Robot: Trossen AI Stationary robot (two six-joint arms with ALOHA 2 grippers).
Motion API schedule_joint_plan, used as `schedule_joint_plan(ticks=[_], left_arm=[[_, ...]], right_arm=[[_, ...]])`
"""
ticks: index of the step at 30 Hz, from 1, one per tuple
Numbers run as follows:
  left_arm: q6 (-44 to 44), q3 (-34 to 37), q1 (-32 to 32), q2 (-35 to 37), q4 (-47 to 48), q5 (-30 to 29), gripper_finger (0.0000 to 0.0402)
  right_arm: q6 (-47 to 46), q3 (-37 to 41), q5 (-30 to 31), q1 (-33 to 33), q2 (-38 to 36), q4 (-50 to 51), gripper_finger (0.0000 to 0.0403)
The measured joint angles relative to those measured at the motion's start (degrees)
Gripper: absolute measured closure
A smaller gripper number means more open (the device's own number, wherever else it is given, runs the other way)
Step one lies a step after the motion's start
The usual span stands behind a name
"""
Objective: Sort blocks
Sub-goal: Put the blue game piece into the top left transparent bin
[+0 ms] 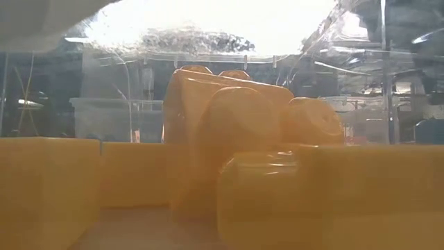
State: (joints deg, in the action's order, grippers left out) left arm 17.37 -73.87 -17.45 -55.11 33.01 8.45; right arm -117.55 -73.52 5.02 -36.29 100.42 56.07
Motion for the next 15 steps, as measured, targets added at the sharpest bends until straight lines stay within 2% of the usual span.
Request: schedule_joint_plan(ticks=[9, 15], left_arm=[[-0.5, 0.0, 0.0, 0.0, 0.1, 0.0, 0.0094], [-0.5, 0.0, 0.0, 0.0, 0.1, 0.0, 0.0094]], right_arm=[[0.5, 0.0, -1.8, 0.0, -0.1, -1.8, 0.0184], [1.0, 0.4, -1.0, 0.7, 0.5, -0.6, 0.0147]])
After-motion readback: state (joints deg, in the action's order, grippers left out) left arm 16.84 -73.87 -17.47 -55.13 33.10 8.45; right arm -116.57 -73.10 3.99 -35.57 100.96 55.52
